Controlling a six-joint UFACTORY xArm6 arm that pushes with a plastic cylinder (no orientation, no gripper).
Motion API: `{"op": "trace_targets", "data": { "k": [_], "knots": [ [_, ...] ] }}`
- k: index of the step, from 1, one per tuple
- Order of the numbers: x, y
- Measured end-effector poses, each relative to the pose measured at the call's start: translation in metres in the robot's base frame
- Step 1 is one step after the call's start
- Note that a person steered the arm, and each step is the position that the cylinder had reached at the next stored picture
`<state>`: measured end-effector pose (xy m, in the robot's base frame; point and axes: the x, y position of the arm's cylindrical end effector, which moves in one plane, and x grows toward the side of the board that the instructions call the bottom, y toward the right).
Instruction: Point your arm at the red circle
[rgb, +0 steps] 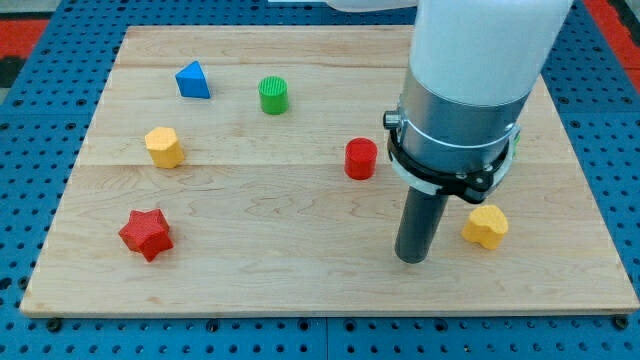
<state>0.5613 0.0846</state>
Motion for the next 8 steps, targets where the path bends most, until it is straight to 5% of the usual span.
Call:
{"op": "trace_targets", "data": {
  "k": [3,4,5,6,7,8],
  "knots": [
    [0.007,-0.002],
    [0.035,0.043],
    [0.015,0.134],
    [-0.03,0.102],
    [-0.037,-0.01],
    [-0.05,-0.054]
  ]
}}
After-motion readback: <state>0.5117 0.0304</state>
